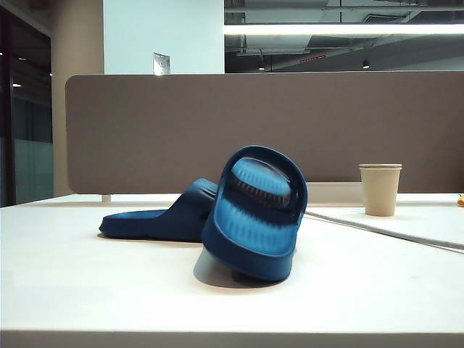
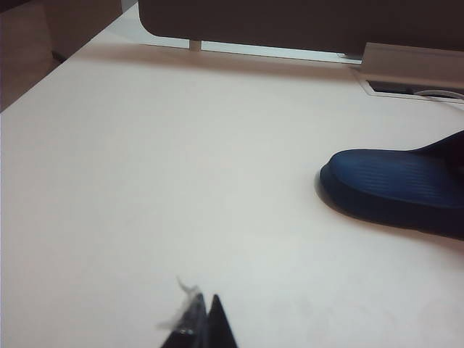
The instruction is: Interlock the pair of blue slippers on the table with their fronts facing up.
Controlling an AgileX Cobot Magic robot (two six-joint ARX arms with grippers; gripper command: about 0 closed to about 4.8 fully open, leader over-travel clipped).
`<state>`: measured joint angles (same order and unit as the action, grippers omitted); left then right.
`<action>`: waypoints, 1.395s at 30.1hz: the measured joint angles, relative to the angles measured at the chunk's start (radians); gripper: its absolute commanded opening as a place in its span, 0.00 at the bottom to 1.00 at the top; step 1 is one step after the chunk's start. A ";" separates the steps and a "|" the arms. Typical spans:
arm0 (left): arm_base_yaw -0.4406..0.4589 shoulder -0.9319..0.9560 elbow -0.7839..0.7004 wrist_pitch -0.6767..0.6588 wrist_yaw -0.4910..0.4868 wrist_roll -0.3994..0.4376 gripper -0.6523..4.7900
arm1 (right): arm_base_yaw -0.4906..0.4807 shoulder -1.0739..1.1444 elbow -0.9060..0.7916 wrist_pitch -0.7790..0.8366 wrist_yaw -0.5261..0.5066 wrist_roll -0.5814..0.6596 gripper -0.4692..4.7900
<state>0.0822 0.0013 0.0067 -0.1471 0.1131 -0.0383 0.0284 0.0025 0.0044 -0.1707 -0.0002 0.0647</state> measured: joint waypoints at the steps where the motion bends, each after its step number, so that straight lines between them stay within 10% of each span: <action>1: 0.000 0.000 0.000 0.000 0.000 0.000 0.11 | 0.000 0.000 0.000 0.000 0.000 0.000 0.09; 42: 0.000 0.000 0.000 0.000 0.006 -0.005 0.11 | 0.000 0.000 0.000 0.000 -0.015 0.098 0.09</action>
<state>0.0822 0.0013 0.0067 -0.1471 0.1192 -0.0429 0.0284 0.0025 0.0044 -0.1703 -0.0151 0.1627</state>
